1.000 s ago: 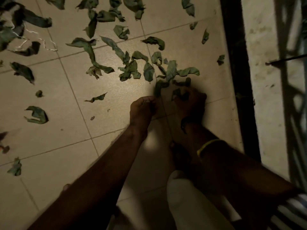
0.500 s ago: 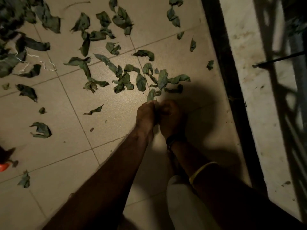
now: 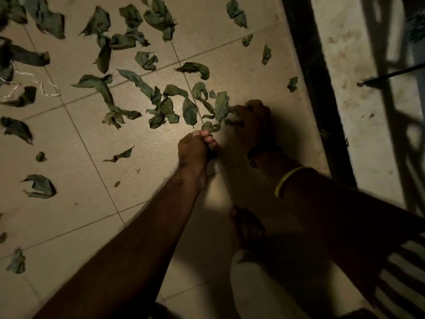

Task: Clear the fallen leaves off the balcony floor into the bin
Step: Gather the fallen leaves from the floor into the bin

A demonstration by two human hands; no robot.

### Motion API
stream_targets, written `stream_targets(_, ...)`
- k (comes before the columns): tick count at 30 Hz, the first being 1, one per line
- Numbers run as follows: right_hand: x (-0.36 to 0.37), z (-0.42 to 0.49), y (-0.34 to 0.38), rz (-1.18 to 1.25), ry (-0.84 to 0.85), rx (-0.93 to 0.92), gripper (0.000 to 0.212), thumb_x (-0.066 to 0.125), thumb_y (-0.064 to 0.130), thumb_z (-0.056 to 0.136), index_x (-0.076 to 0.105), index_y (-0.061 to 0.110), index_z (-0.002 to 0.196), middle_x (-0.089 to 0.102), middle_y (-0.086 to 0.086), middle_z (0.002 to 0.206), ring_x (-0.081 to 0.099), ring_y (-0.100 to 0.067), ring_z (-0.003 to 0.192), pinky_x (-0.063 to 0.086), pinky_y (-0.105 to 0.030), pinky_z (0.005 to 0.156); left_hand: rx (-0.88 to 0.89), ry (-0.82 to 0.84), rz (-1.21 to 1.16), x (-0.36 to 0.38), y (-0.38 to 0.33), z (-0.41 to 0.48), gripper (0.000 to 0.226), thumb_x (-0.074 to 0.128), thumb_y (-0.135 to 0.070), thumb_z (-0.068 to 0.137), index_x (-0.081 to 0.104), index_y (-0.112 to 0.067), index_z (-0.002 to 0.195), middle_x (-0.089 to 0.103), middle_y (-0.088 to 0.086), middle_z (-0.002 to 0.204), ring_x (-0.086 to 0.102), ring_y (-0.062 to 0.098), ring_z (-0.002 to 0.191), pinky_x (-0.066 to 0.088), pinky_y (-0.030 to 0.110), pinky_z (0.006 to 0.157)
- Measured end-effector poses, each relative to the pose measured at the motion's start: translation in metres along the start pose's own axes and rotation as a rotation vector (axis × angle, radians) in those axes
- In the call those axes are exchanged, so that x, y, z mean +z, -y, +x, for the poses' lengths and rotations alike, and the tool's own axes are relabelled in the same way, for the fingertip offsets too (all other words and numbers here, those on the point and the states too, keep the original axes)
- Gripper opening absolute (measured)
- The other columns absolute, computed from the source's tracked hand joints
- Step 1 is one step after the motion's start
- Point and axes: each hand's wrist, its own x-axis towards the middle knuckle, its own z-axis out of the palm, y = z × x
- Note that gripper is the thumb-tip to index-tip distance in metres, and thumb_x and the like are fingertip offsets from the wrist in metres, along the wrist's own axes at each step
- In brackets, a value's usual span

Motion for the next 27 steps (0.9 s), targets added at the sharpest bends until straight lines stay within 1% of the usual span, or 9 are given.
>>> stream_targets(3, 0.007, -0.005, -0.002, 0.061, 0.000, 0.131, 0.025, 0.051, 0.013, 0.099, 0.069, 0.008, 0.115, 0.062, -0.015, 0.119, 0.055, -0.031, 0.112, 0.043, -0.034, 0.093, 0.013, -0.003, 0.014, -0.008, 0.006, 0.001, 0.031, 0.034, 0.001, 0.101, 0.055, -0.005, 0.079, 0.052, 0.011, 0.071, 0.051, 0.020, 0.063, 0.047, 0.030, 0.063)
stream_targets(7, 0.002, -0.040, 0.021, 0.383, -0.066, 0.287, 0.021, 0.063, 0.005, 0.090, 0.075, 0.009, 0.107, 0.072, -0.009, 0.107, 0.065, -0.022, 0.102, 0.050, -0.030, 0.090, 0.010, -0.056, 0.099, -0.009, 0.002, -0.004, 0.033, 0.035, -0.001, 0.103, 0.057, -0.005, 0.079, 0.057, 0.013, 0.075, 0.055, 0.022, 0.067, 0.048, 0.028, 0.061)
stream_targets(10, 0.000, -0.074, 0.062, 0.626, -0.023, 0.278, 0.020, 0.066, 0.003, 0.089, 0.075, 0.011, 0.104, 0.074, -0.005, 0.102, 0.066, -0.014, 0.095, 0.054, -0.030, 0.086, -0.018, -0.055, 0.201, -0.007, -0.007, -0.011, 0.024, 0.044, -0.008, 0.100, 0.064, -0.007, 0.087, 0.065, 0.013, 0.083, 0.061, 0.021, 0.072, 0.051, 0.028, 0.064)
stream_targets(14, -0.002, -0.087, 0.091, 0.658, 0.023, 0.252, 0.018, 0.064, 0.004, 0.092, 0.076, 0.009, 0.105, 0.074, -0.007, 0.101, 0.062, -0.011, 0.094, 0.051, -0.025, 0.083, -0.029, 0.048, 0.341, -0.012, -0.017, -0.016, 0.023, 0.053, -0.023, 0.097, 0.068, -0.005, 0.102, 0.069, 0.012, 0.095, 0.066, 0.026, 0.088, 0.053, 0.037, 0.078)
stream_targets(17, -0.010, -0.084, 0.095, 0.732, 0.160, 0.213, 0.016, 0.070, 0.009, 0.088, 0.077, 0.013, 0.102, 0.075, -0.003, 0.095, 0.068, -0.010, 0.087, 0.058, -0.031, 0.081, 0.057, -0.078, 0.434, -0.025, -0.027, -0.005, 0.019, 0.049, -0.001, 0.091, 0.066, 0.002, 0.100, 0.067, 0.021, 0.091, 0.064, 0.028, 0.080, 0.054, 0.037, 0.066)
stream_targets(19, -0.013, -0.075, 0.092, 0.646, 0.061, 0.193, 0.012, 0.066, 0.014, 0.087, 0.075, 0.018, 0.095, 0.072, 0.002, 0.090, 0.066, -0.010, 0.082, 0.056, -0.030, 0.074, 0.075, -0.141, 0.478, -0.036, -0.030, 0.003, 0.017, 0.051, 0.002, 0.091, 0.066, -0.005, 0.095, 0.069, 0.015, 0.088, 0.066, 0.028, 0.074, 0.052, 0.026, 0.052)
stream_targets(22, -0.010, -0.042, 0.082, 0.408, -0.066, 0.213, 0.036, 0.061, 0.010, 0.081, 0.067, 0.019, 0.115, 0.063, -0.005, 0.113, 0.058, -0.016, 0.101, 0.054, -0.035, 0.087, 0.074, -0.188, 0.465, -0.050, -0.028, 0.008, 0.016, 0.053, -0.012, 0.087, 0.067, -0.007, 0.093, 0.071, 0.019, 0.092, 0.067, 0.030, 0.072, 0.049, 0.025, 0.051)
stream_targets(25, 0.003, -0.010, 0.082, 0.289, 0.094, 0.107, 0.065, 0.060, 0.017, 0.080, 0.049, 0.019, 0.144, 0.047, -0.013, 0.136, 0.049, -0.021, 0.118, 0.046, -0.033, 0.104, 0.122, -0.203, 0.537, -0.063, -0.019, 0.022, 0.035, 0.047, -0.023, 0.081, 0.067, -0.002, 0.100, 0.069, 0.021, 0.096, 0.060, 0.031, 0.077, 0.050, 0.041, 0.066)
stream_targets(27, 0.018, -0.004, 0.086, 0.220, 0.171, 0.031, 0.066, 0.061, 0.019, 0.084, 0.045, 0.019, 0.148, 0.042, -0.015, 0.142, 0.049, -0.029, 0.124, 0.045, -0.037, 0.106, 0.124, -0.175, 0.569, -0.068, -0.013, 0.030, 0.034, 0.049, -0.024, 0.086, 0.067, -0.003, 0.107, 0.069, 0.020, 0.100, 0.063, 0.033, 0.085, 0.053, 0.046, 0.077)
